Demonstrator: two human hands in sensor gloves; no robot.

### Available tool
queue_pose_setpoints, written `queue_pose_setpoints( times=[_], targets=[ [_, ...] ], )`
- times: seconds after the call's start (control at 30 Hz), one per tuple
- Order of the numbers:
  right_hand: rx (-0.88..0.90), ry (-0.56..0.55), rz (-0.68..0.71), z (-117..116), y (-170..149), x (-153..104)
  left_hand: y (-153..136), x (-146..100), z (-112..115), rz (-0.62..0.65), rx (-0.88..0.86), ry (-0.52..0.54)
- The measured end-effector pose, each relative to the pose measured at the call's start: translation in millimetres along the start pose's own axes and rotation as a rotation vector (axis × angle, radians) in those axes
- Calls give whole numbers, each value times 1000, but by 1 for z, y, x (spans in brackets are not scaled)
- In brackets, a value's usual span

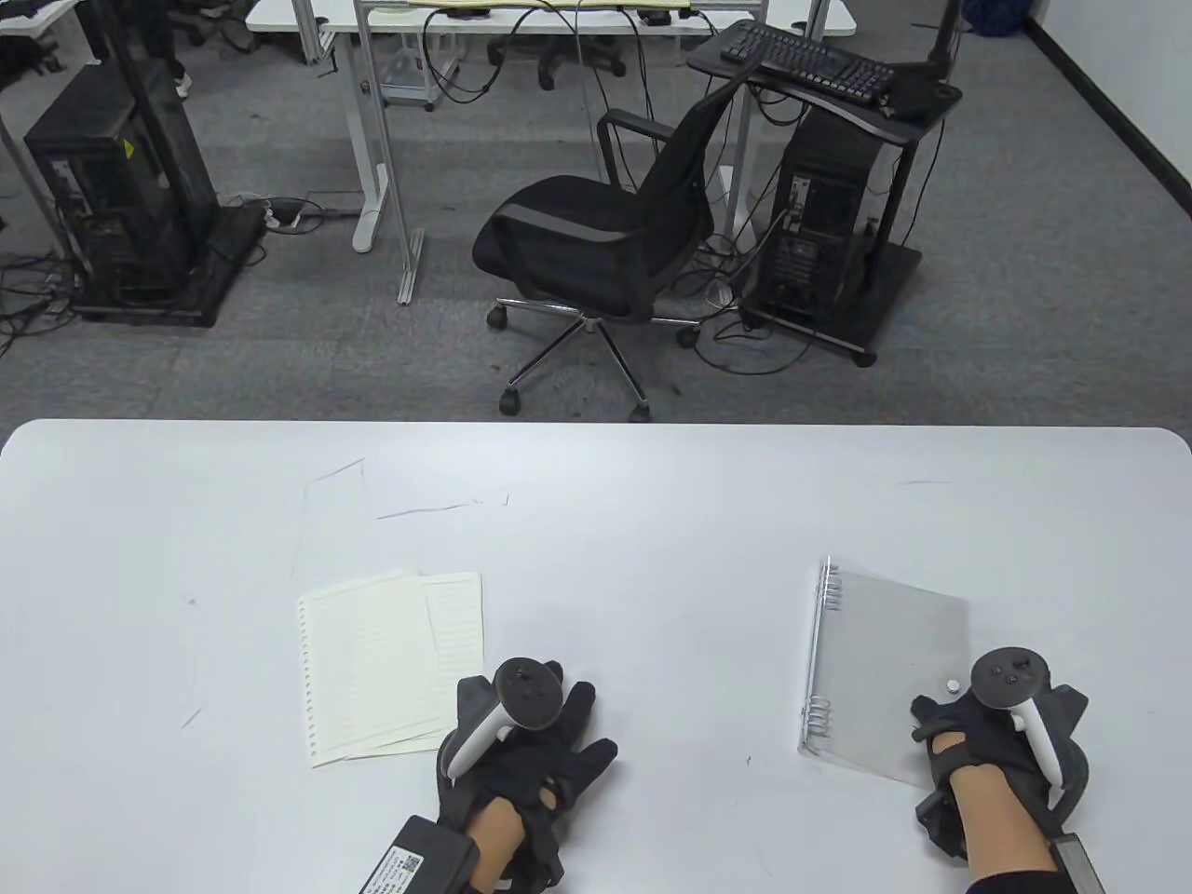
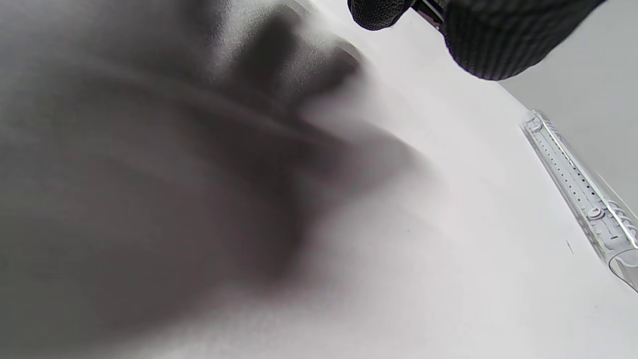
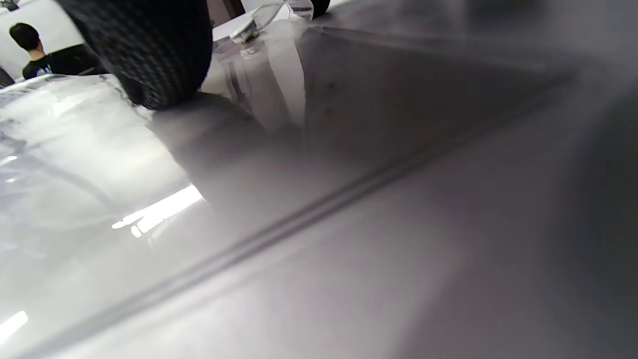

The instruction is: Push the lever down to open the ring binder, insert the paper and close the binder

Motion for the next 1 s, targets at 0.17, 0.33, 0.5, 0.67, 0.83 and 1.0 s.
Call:
queue_pose_setpoints(
  times=[0.17, 0.33, 0.5, 0.67, 0.83, 1.0],
  targets=[
    [1, -41, -12, 4, 1, 0, 1, 1, 2, -2, 4, -5],
    [-34, -69, 20, 4, 12, -3, 1, 1, 2, -1, 4, -3],
    [-137, -152, 71, 12, 30, -12, 2, 2, 4, -2, 18, -9],
    [-180, -237, 142, 22, 51, -28, 2, 2, 4, -1, 15, -4],
    [-98, -266, 223, 37, 65, -46, 1, 2, 3, 1, 12, 0],
    [55, -220, 277, 45, 71, -56, 1, 3, 4, 1, 13, -1]
  ],
)
Point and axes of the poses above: the tracker on the back of each hand, its own y axis roughly to the thumb side, its own x axis roughly from the wrist to the fingertips, z = x × y, the point moved 5 cm from there along x, roughly from the wrist to the fingertips, and after that the axes turned 2 degrees about y, right-handed, at the moved point
